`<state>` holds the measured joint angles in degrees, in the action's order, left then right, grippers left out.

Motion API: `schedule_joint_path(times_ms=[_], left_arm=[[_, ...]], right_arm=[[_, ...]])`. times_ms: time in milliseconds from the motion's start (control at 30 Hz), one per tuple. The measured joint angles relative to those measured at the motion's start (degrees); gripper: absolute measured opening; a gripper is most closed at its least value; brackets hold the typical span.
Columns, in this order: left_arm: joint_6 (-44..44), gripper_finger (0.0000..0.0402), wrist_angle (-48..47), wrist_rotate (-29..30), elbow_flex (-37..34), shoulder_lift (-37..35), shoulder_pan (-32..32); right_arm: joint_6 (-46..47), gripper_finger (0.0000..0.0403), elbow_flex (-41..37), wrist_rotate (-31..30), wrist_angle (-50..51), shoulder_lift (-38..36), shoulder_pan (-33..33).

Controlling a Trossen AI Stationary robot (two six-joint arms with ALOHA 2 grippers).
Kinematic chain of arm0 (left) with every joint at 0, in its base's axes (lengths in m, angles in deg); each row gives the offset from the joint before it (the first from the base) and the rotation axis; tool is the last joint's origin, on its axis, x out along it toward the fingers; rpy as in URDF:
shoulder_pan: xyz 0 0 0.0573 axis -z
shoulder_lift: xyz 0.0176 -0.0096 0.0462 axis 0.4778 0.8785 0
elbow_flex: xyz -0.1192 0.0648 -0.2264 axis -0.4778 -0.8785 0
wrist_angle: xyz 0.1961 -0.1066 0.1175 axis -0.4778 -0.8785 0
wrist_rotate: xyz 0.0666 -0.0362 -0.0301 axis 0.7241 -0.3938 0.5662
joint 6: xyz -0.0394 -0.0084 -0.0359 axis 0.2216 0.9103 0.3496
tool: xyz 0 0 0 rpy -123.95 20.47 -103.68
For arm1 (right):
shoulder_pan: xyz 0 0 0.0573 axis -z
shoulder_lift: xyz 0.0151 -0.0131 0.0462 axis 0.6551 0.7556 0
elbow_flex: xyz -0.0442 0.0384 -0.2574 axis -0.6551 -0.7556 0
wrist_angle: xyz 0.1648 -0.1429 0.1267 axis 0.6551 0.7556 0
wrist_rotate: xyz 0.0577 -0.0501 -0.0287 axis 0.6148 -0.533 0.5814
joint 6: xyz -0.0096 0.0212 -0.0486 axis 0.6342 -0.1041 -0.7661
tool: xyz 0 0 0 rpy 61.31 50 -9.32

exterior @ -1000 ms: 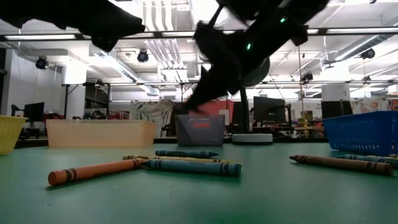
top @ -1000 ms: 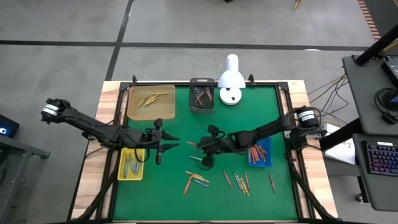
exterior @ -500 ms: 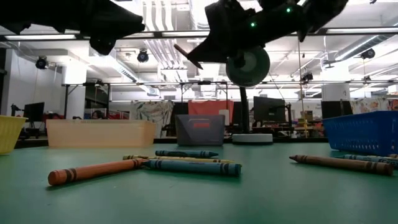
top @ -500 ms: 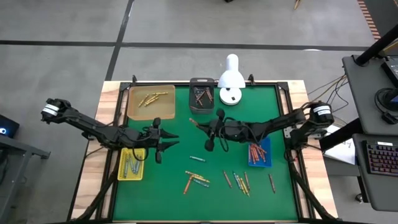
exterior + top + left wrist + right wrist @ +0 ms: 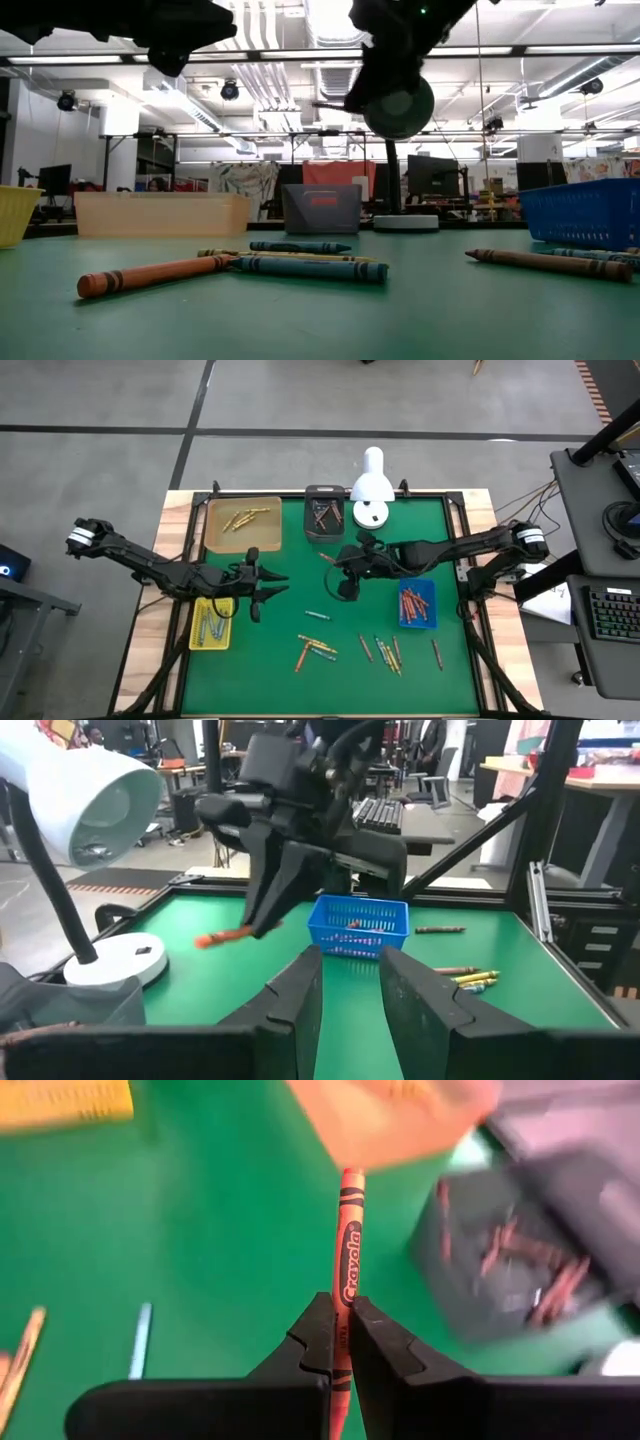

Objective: Sort crayons
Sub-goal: Put the orange crayon into the blue bin

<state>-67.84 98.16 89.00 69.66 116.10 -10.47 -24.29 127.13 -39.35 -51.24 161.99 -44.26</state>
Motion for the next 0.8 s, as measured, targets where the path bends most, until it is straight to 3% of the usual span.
schedule_joint_path(times_ms=[400, 600, 800], left_arm=[[-0.81, 0.0087, 0.00, 0.90, 0.00, 0.00, 0.00], [-0.82, 0.0087, 0.02, 0.90, 0.00, 0.00, 0.00], [-0.81, 0.0087, 0.04, 0.92, 0.02, 0.00, 0.00]], right_arm=[[16.12, 0.0012, 4.53, 10.35, 35.00, -0.08, -2.66], [25.78, 0.0012, 4.53, 10.95, 46.63, -0.39, -5.94], [36.31, 0.0012, 2.55, 18.40, 58.96, -1.64, -8.70]])
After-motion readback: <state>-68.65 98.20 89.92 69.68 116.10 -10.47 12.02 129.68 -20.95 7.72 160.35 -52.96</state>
